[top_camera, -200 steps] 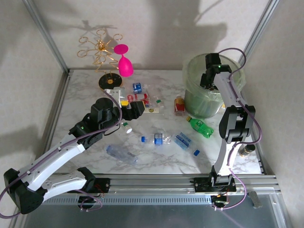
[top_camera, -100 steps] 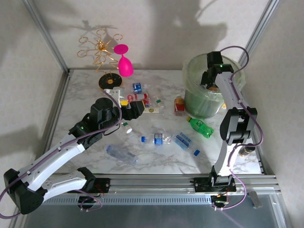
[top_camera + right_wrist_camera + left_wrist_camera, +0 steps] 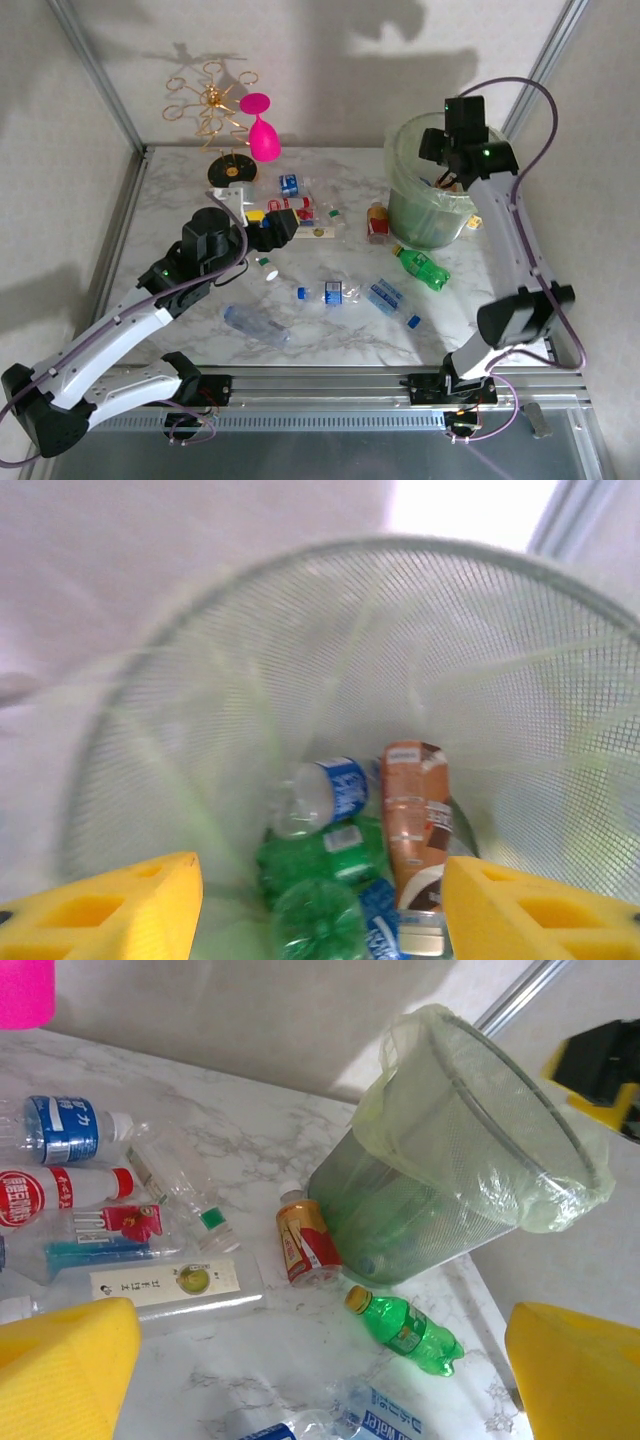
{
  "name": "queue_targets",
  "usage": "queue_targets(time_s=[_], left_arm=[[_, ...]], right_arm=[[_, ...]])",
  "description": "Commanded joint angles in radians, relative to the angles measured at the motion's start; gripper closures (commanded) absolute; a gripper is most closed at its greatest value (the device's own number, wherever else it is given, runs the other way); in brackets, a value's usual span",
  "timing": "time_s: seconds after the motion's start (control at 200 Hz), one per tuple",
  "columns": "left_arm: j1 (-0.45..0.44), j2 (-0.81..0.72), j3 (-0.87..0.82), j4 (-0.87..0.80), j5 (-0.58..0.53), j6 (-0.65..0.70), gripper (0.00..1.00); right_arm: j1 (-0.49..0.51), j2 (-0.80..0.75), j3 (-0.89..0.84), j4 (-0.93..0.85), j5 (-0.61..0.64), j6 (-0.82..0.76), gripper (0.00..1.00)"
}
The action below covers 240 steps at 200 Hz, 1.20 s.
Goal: Put the plastic bottles in the bin
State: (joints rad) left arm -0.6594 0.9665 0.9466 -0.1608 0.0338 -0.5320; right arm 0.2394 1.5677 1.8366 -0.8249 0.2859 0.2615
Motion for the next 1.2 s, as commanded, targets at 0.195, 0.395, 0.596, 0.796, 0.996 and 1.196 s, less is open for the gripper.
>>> queue_targets(time_s=[0.195,0.395,0.596,0.796,0.996,1.196], left_arm=[[0.008,-0.052,0.006,-0.081,-0.145,-0.074,0.06],[0.007,-0.045,0.024,-0.132,-0.192,-0.111,0.06],[0.009,-0.021,0.037,-0.156,-0.206,-0.139,0.06],[0.009,-0.025,0.028,-0.16,-0.201,-0.136,0.06],[0.01,-0.031,0.009,-0.148,-0.189,-0.125,0.06],[0.012,-0.022,-0.004,-0.129,-0.18,-0.118,0.06]], right_arm=[[0.33,-0.245,-0.241,0.032,0.122,-0.028,0.36],[0.507,-0.263,-0.407,0.006,0.142,0.016,0.37],[0.517,-0.223,-0.584,0.082,0.129,0.08,0.38],[0.435,-0.157,-0.715,0.123,0.098,0.074,0.36],[0.352,-0.137,-0.829,0.185,0.095,0.082,0.12],[0.295,-0.082,-0.888,0.229,0.135,0.071,0.11]])
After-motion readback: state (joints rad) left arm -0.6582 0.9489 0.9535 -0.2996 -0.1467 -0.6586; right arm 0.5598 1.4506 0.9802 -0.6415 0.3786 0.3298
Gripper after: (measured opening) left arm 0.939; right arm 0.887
